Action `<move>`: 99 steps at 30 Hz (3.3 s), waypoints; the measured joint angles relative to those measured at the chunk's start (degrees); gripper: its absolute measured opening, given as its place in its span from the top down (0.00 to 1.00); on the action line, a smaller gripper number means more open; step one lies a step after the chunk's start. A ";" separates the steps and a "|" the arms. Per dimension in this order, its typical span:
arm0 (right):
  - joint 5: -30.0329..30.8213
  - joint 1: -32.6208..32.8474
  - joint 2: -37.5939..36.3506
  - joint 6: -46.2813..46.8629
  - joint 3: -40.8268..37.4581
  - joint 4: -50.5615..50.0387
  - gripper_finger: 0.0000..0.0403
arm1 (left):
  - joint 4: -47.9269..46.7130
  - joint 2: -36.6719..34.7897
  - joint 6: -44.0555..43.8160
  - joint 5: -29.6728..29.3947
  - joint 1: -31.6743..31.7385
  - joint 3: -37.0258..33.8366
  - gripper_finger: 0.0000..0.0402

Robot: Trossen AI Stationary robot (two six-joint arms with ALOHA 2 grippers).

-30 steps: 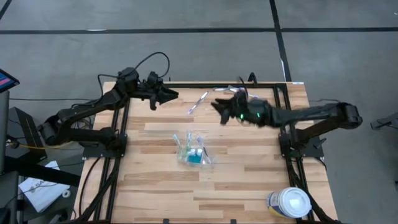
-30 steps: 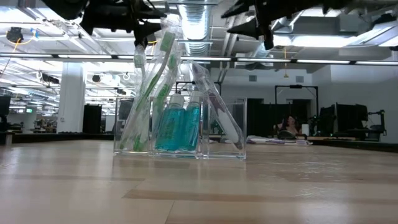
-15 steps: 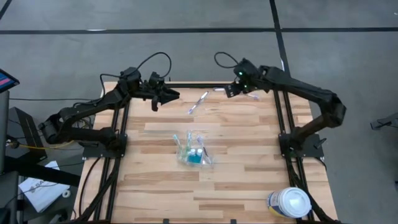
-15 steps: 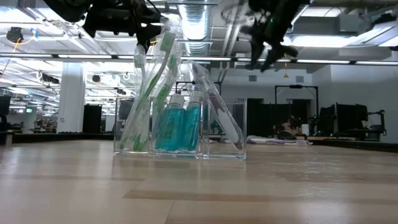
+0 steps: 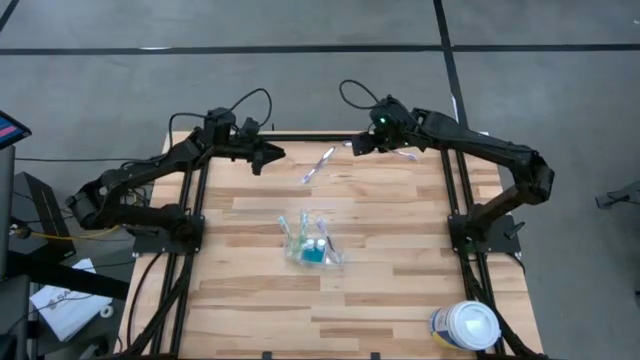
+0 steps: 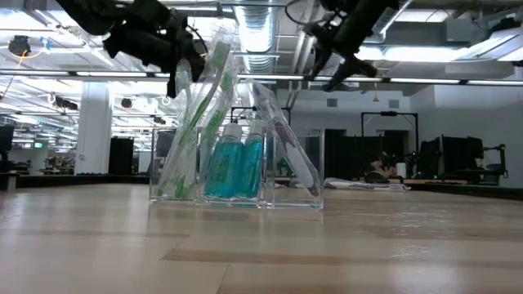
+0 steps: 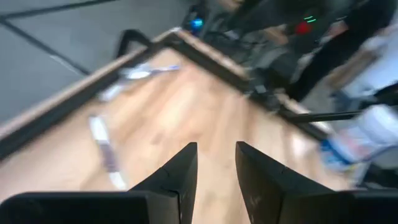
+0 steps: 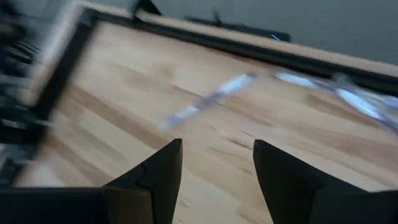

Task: Pick & Place toothbrushing station
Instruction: Put the purple toothbrush into the transparent organizer

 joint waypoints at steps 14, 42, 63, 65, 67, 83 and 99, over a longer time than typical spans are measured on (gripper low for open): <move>-4.08 0.17 -1.11 -4.37 0.07 9.35 0.53 | -2.78 14.57 -3.04 -3.60 -4.92 0.45 0.74; -17.23 -3.15 -1.11 -15.09 0.04 11.58 0.52 | -3.01 35.04 2.04 -18.89 -10.91 11.57 0.74; -17.84 -5.32 -1.09 -17.65 6.01 11.36 0.58 | -5.60 40.02 3.40 -18.99 -10.74 11.83 0.91; -17.84 -5.32 -1.09 -17.69 6.01 11.36 0.61 | -6.02 38.92 3.35 -18.72 -10.71 11.83 0.97; -17.83 -5.32 -1.09 -18.37 6.01 11.36 0.63 | -5.65 37.59 3.37 -18.33 -10.72 11.90 0.98; -21.09 -4.36 -1.09 -31.77 6.08 14.31 0.60 | -7.67 14.90 -5.24 -9.73 -10.08 11.92 1.00; -17.97 1.23 -0.45 -44.66 6.10 15.87 0.48 | -2.32 4.26 -25.76 -0.82 -5.02 16.80 1.00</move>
